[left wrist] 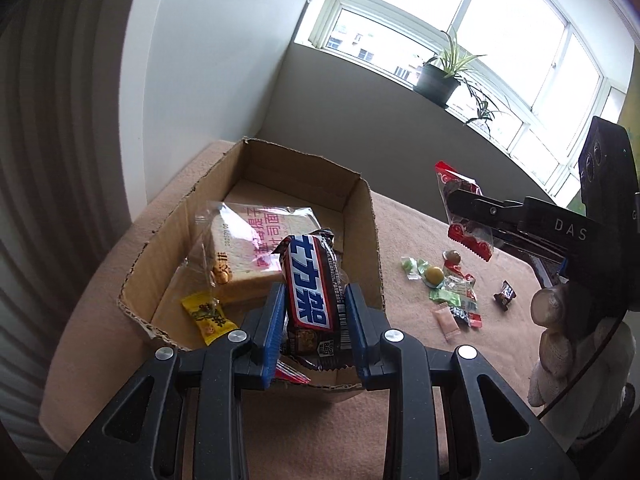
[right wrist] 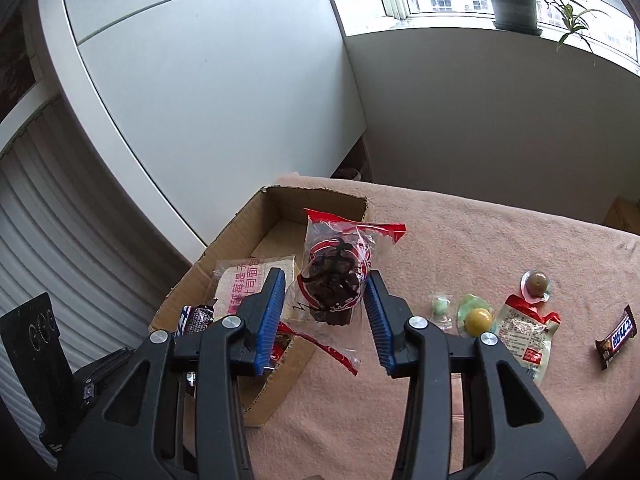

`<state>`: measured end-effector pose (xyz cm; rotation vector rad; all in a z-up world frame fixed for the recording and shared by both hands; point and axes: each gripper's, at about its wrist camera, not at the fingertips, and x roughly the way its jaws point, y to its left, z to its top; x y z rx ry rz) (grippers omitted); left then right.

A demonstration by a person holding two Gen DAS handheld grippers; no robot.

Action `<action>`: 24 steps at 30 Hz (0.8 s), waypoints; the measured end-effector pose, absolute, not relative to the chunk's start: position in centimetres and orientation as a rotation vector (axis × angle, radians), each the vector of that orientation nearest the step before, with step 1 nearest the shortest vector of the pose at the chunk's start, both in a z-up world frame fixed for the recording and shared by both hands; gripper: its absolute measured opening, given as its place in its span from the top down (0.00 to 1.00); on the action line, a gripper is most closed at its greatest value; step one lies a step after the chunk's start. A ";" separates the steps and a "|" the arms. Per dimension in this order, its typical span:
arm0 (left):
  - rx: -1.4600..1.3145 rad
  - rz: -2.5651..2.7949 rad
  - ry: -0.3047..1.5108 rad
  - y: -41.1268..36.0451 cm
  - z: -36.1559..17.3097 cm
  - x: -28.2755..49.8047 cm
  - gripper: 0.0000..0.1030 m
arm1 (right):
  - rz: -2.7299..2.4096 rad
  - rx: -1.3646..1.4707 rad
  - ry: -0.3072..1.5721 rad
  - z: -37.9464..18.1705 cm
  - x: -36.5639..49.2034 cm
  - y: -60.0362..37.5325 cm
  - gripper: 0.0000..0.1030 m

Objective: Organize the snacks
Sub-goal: 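Carry both snacks into the box and open both tools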

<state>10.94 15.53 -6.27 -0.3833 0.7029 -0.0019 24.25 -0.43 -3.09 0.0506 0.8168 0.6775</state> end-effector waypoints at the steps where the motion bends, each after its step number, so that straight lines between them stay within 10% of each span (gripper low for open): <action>1: -0.386 0.003 0.702 15.9 -6.3 10.9 0.73 | 0.681 0.044 0.821 -3.2 24.5 0.2 0.59; 14: -0.395 0.025 0.704 17.7 -6.6 10.8 0.73 | 0.705 0.008 0.858 -4.6 26.3 4.6 0.56; 17: -0.388 0.032 0.709 17.5 -6.7 10.8 0.72 | 0.689 0.001 0.834 -4.4 26.1 4.8 0.26; 20: -0.403 0.024 0.710 17.6 -6.6 10.8 0.71 | 0.683 0.012 0.811 -4.0 25.8 4.5 0.16; 22: -0.408 0.035 0.703 17.7 -6.5 10.7 0.41 | 0.679 0.015 0.813 -3.7 25.8 4.2 0.14; 24: -0.412 0.037 0.673 17.7 -6.1 10.4 0.36 | 0.673 0.019 0.808 -3.5 25.7 3.7 0.12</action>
